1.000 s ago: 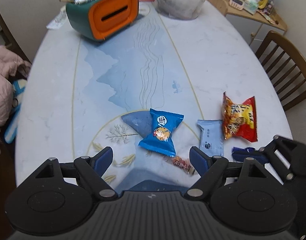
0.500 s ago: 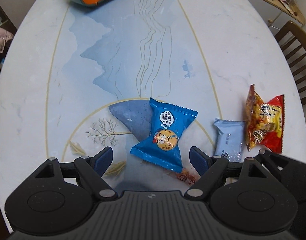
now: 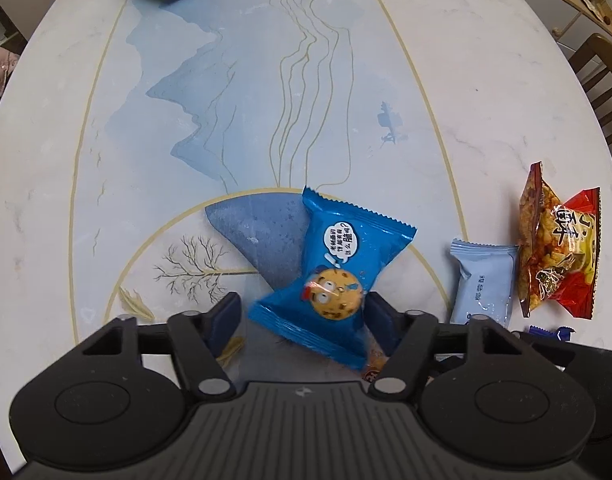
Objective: Organize snacks
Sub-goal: 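Grasp the blue cookie packet with the left tool while the right tool grasps the small wrapped candy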
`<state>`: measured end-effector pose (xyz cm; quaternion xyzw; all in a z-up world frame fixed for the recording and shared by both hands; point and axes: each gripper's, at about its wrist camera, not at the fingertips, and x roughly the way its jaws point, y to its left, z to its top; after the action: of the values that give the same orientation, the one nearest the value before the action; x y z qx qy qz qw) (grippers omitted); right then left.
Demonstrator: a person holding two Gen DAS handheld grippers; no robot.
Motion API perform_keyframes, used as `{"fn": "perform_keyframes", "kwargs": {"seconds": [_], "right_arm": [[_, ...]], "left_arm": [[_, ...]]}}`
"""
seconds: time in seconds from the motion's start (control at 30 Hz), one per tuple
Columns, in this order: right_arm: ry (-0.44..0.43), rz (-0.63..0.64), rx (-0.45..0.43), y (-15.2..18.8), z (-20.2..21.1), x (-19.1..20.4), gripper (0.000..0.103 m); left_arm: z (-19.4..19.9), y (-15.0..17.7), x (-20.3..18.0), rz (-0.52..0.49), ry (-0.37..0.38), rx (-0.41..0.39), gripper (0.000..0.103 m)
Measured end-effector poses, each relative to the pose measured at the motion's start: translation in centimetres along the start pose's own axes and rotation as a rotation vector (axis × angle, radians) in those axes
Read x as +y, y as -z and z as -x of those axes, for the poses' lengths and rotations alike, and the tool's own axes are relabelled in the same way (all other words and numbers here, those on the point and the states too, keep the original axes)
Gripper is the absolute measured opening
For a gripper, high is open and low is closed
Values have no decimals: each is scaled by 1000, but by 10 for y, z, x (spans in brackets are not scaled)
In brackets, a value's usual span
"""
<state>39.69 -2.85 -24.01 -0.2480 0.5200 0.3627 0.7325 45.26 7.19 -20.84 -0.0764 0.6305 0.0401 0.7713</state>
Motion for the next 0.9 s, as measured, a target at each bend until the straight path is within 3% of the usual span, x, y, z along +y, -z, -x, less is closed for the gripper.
{"fn": "perform_keyframes", "kwargs": {"seconds": [0.13, 0.33, 0.57, 0.9], "right_arm": [[9, -7, -6, 1, 2, 1, 19], [20, -30, -7, 0, 3, 5, 17], [4, -79, -26, 1, 22, 0, 16], [-34, -103, -107, 6, 76, 5, 17]], "left_arm": [[-1, 0, -2, -3, 7, 0, 63], [2, 1, 0, 14, 18, -15, 52], [17, 9, 10, 54, 21, -33, 50], [72, 29, 31, 83, 22, -108, 50]]}}
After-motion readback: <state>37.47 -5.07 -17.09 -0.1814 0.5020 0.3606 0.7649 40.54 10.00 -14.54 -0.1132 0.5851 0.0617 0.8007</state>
